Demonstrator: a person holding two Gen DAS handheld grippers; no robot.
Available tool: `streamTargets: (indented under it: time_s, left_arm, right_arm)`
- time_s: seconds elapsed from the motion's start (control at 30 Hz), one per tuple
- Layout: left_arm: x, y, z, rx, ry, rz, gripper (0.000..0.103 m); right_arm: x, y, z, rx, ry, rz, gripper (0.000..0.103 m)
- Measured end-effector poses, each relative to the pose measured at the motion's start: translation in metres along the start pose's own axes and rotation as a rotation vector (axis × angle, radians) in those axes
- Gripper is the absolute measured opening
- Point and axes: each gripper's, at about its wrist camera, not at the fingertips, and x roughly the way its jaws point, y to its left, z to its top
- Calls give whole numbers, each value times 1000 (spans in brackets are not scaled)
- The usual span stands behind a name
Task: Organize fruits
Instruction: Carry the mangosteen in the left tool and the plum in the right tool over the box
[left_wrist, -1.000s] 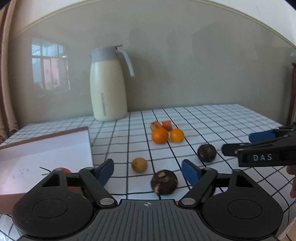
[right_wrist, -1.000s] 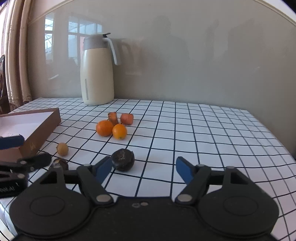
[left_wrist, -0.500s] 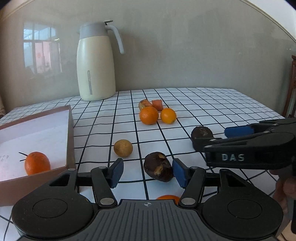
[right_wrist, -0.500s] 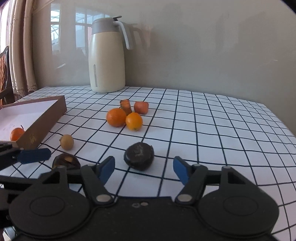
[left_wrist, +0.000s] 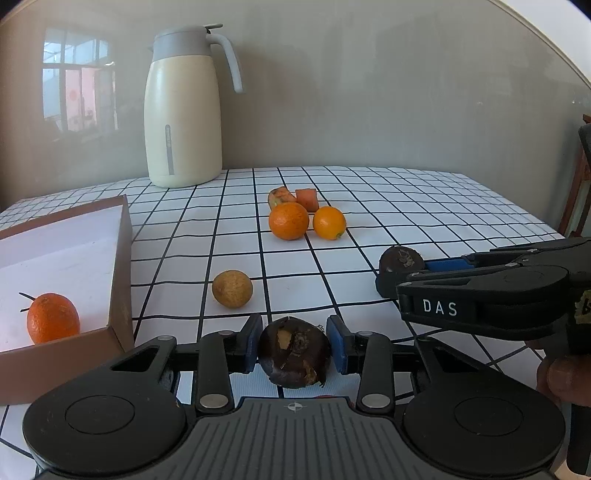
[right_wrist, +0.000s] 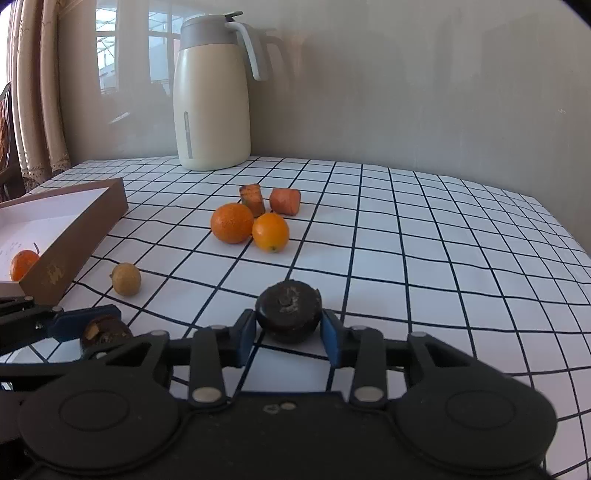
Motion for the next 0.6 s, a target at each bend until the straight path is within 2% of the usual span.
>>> streamTargets:
  time_s: [0.3,0.6]
  left_arm:
    - [-11,3,4,-10,-43,6,38]
    - [-39,8,13,6,-117,18,38]
  right_arm:
    - [-15,-3,2,18,-40,-20,28]
    - [-36,3,8,9,-84,-29,28]
